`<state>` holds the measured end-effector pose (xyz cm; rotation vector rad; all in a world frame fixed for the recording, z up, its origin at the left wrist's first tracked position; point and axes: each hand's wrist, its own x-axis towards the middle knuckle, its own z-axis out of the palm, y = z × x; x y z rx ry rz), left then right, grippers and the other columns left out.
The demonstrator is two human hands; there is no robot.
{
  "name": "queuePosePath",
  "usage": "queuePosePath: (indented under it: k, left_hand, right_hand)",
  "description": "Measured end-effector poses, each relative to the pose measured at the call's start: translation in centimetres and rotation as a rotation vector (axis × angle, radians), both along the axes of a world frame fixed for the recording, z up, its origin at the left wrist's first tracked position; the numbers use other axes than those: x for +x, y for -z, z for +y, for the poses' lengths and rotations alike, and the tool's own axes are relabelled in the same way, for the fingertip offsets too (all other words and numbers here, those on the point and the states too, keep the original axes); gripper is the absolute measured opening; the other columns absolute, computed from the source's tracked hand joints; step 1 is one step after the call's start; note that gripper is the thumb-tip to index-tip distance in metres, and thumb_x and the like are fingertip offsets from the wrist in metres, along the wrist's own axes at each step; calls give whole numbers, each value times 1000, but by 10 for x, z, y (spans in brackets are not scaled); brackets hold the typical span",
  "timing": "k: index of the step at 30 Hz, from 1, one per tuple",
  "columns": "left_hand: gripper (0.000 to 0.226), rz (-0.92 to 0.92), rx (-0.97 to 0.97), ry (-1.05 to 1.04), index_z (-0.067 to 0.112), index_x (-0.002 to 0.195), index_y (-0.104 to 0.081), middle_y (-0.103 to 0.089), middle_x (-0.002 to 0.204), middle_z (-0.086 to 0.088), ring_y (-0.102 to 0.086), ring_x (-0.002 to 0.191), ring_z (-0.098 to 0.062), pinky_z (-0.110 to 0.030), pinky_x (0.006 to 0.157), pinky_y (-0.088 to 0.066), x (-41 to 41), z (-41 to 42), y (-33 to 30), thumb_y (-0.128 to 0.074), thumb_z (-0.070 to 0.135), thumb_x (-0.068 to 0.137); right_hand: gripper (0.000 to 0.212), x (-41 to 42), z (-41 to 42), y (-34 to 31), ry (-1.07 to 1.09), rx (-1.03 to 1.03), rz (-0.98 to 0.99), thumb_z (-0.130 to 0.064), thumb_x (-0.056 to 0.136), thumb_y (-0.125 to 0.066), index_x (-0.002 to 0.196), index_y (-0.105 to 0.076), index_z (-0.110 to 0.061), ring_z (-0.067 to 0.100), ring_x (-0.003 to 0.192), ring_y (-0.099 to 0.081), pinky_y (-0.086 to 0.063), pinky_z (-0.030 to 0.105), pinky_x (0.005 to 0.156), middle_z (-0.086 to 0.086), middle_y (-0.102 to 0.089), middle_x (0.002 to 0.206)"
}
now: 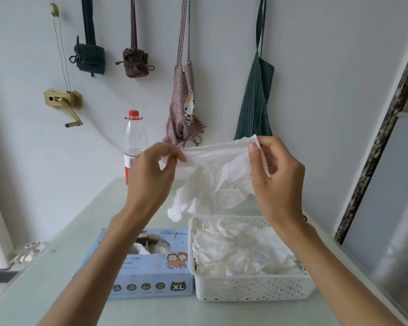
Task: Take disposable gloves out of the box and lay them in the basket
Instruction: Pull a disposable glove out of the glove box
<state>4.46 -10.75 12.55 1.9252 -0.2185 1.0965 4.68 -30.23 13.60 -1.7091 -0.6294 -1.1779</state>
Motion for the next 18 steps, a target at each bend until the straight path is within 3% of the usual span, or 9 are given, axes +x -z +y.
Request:
queuePosePath:
  k: [3, 5, 8, 10, 13, 16, 18]
  left_hand:
    - [36, 108, 105, -113, 35, 66, -59, -67, 91, 11, -61, 85, -13, -28, 69, -42, 12, -16, -10, -53, 8, 88]
    - [33, 303, 281, -129, 36, 70, -61, -68, 97, 6, -61, 93, -16, -28, 71, -42, 35, -29, 3, -51, 11, 89]
    - [37, 579, 516, -11, 36, 76, -64, -69, 102, 3, -62, 97, -22, -30, 75, -47, 74, -52, 44, -48, 6, 88]
    - [37, 680, 592, 30, 36, 76, -63, -69, 102, 3, -63, 97, -23, -29, 75, -47, 91, -65, 70, -48, 6, 88]
    - [28, 686, 599, 55, 35, 83, -64, -68, 106, 7, -61, 101, -17, -27, 75, -43, 102, -74, 93, -52, 10, 89]
    - [8, 542, 510, 21, 32, 95, -63, -64, 106, 10, -60, 100, -10, -26, 74, -42, 97, -70, 99, -59, 27, 90]
    - [22, 513, 471, 26, 28, 96, -60, -64, 99, 13, -61, 90, -11, -27, 73, -45, 86, -63, 98, -55, 48, 90]
  right_hand:
    - [18, 3, -13, 2, -67, 124, 213, -20, 97, -54, 82, -59, -11, 19, 48, -44, -36, 31, 48, 8, -51, 52]
    - [17, 21, -31, 18, -14, 118, 463, -18, 95, -55, 82, -61, -9, 10, 49, -49, -39, 25, 50, 7, -55, 54]
    - [11, 55, -62, 61, 171, -69, 868, -22, 92, -57, 92, -67, -17, 15, 82, -62, -41, 23, 68, 3, -68, 85]
    - [15, 71, -79, 91, 266, -179, 1012, -24, 92, -57, 98, -68, -16, 20, 86, -59, -39, 26, 71, 4, -69, 97]
    - [16, 79, -94, 117, 370, -229, 1016, -28, 93, -55, 94, -66, -16, 26, 92, -60, -41, 29, 72, 2, -68, 95]
    - [20, 80, -100, 126, 445, -303, 974, -30, 95, -53, 106, -64, -18, 27, 94, -62, -41, 29, 71, 2, -69, 98]
    - [22, 82, -103, 131, 466, -386, 935, -34, 96, -51, 110, -62, -20, 26, 88, -63, -44, 30, 69, 1, -70, 90]
